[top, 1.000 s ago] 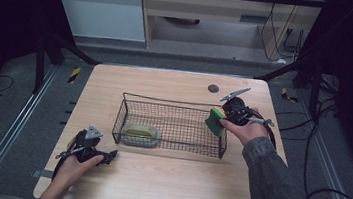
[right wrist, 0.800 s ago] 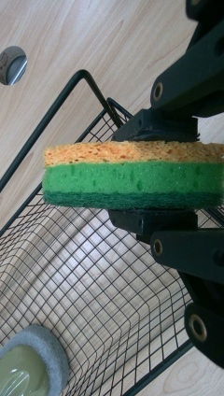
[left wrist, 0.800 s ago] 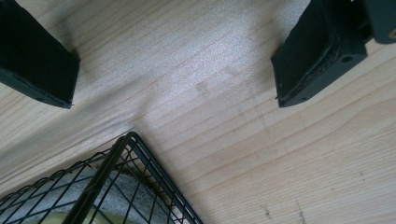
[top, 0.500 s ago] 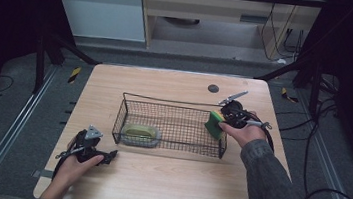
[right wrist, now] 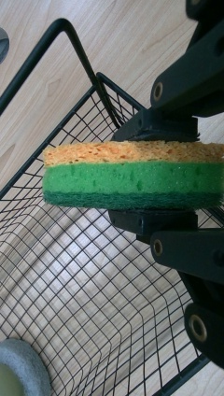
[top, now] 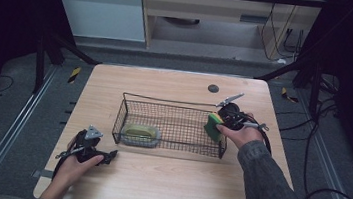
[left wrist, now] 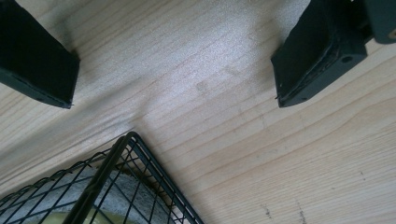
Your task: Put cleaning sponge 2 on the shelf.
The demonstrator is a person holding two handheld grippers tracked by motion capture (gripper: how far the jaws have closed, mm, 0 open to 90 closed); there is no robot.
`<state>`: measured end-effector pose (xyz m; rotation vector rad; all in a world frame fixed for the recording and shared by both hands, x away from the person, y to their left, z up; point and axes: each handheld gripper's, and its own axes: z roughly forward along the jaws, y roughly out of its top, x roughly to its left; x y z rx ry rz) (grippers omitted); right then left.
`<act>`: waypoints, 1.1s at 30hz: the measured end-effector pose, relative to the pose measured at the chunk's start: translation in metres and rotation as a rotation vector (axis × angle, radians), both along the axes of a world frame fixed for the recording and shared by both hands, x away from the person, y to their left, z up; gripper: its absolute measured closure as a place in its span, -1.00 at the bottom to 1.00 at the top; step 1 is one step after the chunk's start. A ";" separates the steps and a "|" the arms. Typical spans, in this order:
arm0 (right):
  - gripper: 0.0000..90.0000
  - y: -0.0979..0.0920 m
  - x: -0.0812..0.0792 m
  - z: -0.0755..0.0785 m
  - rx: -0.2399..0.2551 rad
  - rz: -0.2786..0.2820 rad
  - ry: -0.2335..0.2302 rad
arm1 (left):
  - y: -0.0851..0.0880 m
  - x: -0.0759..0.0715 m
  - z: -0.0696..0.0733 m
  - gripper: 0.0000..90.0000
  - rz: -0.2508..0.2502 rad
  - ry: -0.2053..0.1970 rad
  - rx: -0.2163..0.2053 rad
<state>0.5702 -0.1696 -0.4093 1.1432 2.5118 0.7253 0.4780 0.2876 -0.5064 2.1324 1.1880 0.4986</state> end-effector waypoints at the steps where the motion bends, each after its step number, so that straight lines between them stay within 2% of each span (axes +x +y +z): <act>1: 0.42 0.000 0.000 0.000 -0.002 0.000 -0.001 | 0.000 0.000 0.000 -1.00 0.000 0.000 0.000; 11: 0.40 0.002 0.001 -0.002 -0.015 -0.001 0.002 | 0.000 0.000 0.000 -1.00 0.000 0.000 0.000; 16: 0.32 0.004 0.001 -0.002 -0.012 0.001 0.005 | 0.000 0.000 0.000 -1.00 0.000 0.000 0.000; 25: 0.26 0.006 -0.005 0.003 -0.008 0.011 -0.001 | 0.000 0.000 0.000 -1.00 0.000 0.000 0.000; 29: 0.37 0.009 -0.010 0.006 0.003 0.021 -0.003 | 0.000 0.000 0.000 -1.00 0.000 0.001 0.001; 33: 0.35 0.016 -0.014 0.009 0.004 0.036 -0.001 | 0.000 0.000 0.000 -1.00 0.000 0.002 0.001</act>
